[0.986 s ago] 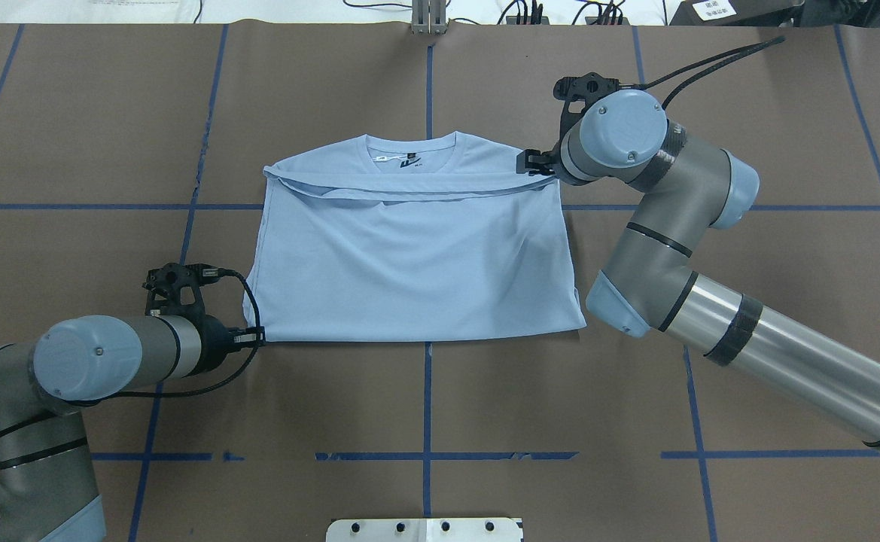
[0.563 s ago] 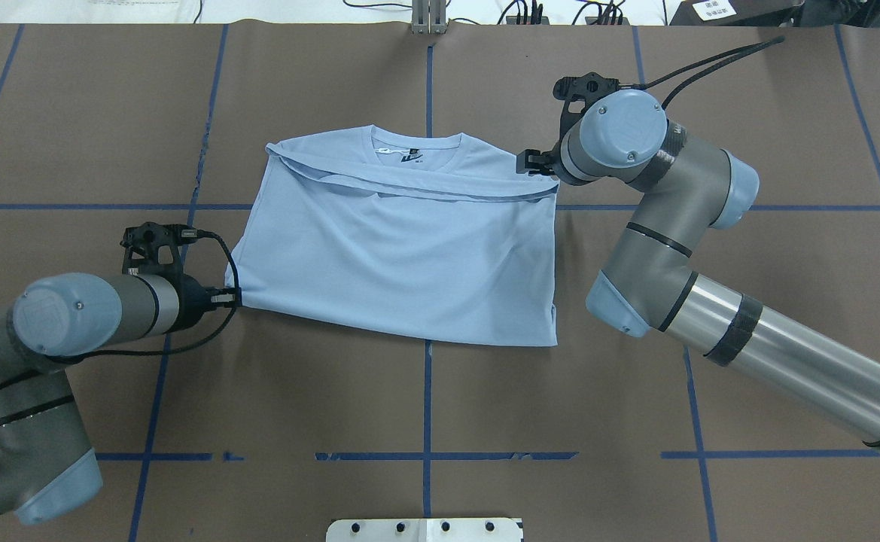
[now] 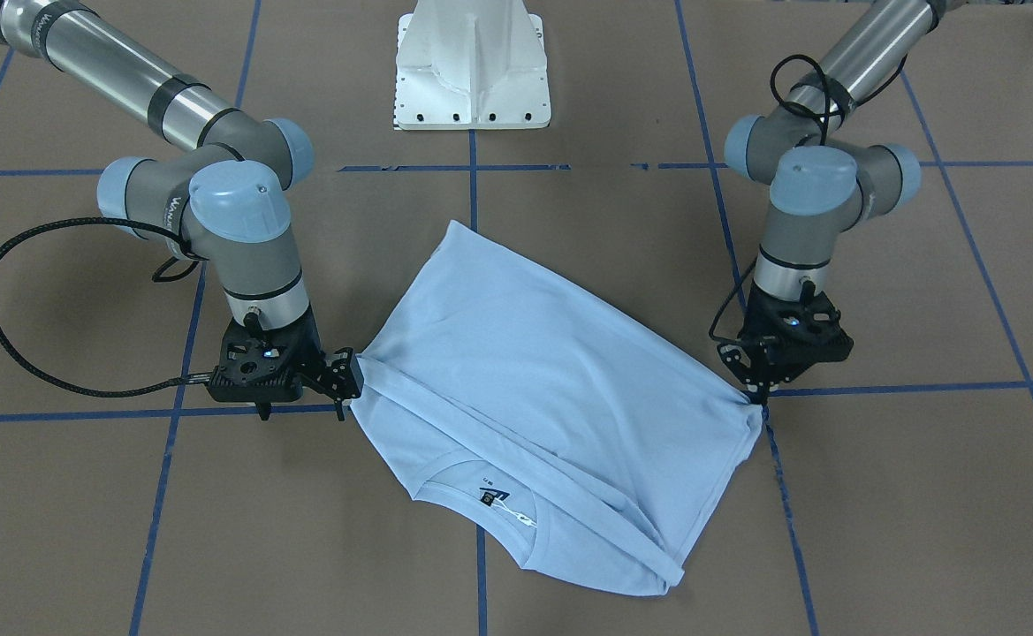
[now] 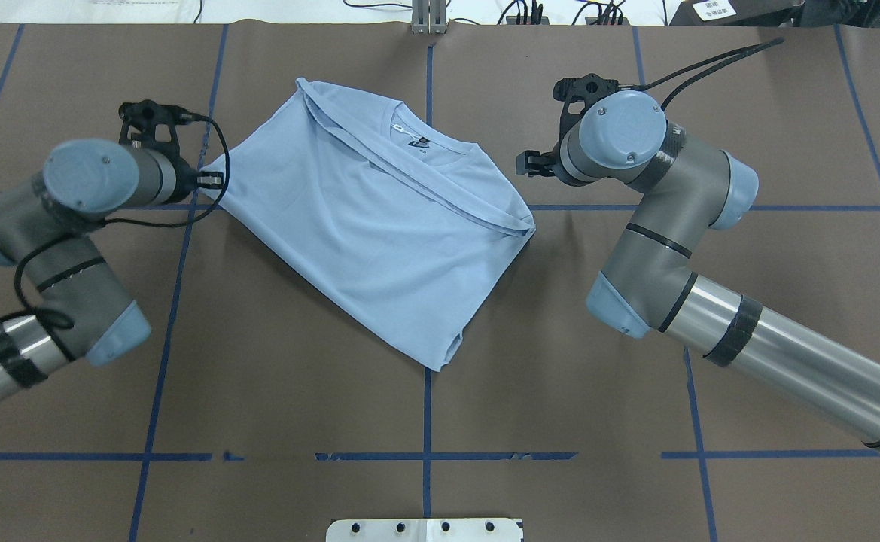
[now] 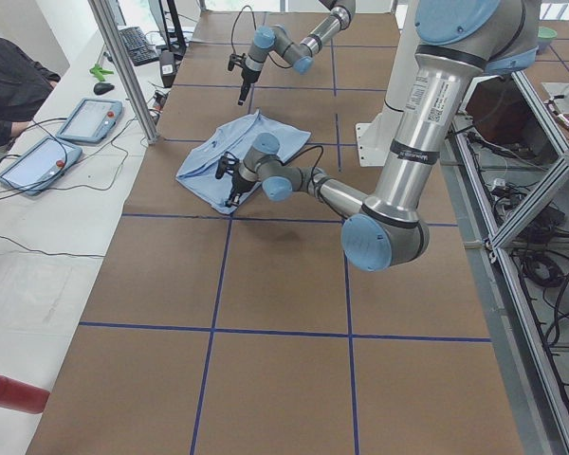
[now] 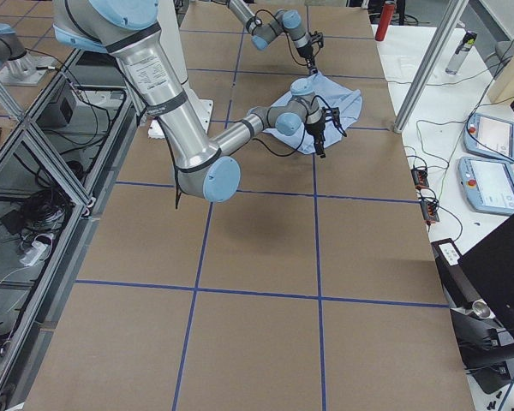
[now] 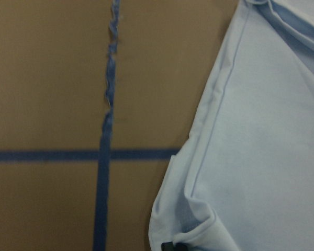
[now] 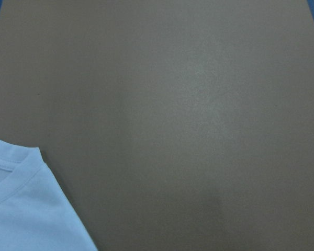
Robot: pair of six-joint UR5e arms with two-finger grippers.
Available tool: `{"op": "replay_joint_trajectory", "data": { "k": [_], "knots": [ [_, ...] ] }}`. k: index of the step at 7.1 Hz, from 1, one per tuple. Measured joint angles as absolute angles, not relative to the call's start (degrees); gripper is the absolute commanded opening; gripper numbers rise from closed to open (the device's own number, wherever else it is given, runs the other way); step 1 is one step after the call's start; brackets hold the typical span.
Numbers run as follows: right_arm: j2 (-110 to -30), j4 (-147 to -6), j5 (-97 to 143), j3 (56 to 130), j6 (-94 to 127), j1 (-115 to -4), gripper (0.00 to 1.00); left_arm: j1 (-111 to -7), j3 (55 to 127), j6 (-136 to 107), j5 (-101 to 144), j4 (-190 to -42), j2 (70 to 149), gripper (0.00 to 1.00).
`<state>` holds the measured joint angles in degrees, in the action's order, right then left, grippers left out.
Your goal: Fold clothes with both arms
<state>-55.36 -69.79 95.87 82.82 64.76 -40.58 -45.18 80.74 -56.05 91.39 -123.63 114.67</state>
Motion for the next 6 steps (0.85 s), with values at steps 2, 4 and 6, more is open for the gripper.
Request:
{"op": "replay_joint_trajectory", "data": {
  "k": [2, 4, 6],
  "knots": [
    [-55.4, -69.8, 95.81, 83.06, 65.13, -40.54, 1.0, -49.68, 65.65, -51.63, 91.48, -126.98, 124.55, 0.0],
    [-55.24, -69.81, 95.78, 83.36, 65.51, -40.15, 1.0, -51.75, 57.7, -47.63, 91.96, -131.65, 128.68, 1.0],
    [-53.42, -70.0, 95.7, 82.89, 68.94, -38.56, 0.99, -52.67, 59.5, -47.01, 95.87, -137.04, 126.62, 1.0]
  ]
}}
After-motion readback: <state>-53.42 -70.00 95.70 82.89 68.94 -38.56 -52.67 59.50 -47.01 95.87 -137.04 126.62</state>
